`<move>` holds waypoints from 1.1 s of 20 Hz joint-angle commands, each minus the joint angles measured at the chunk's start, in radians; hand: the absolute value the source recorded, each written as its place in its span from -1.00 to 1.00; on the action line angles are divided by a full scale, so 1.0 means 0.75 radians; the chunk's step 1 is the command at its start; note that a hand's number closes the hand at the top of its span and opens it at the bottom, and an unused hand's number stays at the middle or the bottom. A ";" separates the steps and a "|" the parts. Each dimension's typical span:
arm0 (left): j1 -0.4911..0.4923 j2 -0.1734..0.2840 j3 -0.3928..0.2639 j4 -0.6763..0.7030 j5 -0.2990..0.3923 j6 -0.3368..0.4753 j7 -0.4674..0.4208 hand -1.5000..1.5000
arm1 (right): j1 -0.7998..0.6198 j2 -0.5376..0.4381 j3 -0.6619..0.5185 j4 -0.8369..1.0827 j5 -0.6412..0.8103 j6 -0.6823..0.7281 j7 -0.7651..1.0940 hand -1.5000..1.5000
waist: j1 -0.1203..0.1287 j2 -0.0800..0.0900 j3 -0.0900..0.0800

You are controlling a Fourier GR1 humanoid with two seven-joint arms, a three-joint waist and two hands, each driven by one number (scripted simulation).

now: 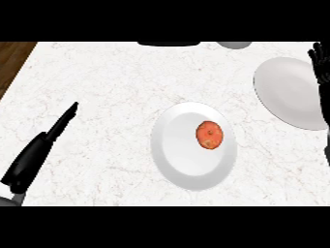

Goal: Pick the squash from the plate and place it in the plate

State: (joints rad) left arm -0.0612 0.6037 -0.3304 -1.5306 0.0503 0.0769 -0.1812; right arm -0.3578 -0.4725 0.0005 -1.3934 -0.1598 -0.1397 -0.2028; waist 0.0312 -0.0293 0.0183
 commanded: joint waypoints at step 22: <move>-0.211 -0.161 0.098 -0.027 0.179 -0.085 0.055 0.00 | -0.829 0.265 0.593 1.012 0.186 0.876 1.078 -1.00 | 0.028 0.056 -0.025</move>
State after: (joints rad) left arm -0.2391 0.4722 -0.2838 -1.5809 0.1861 0.0307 -0.1062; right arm -0.8542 -0.3453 0.4397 -0.7585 -0.0297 0.4500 0.5064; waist 0.0689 0.0163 -0.0001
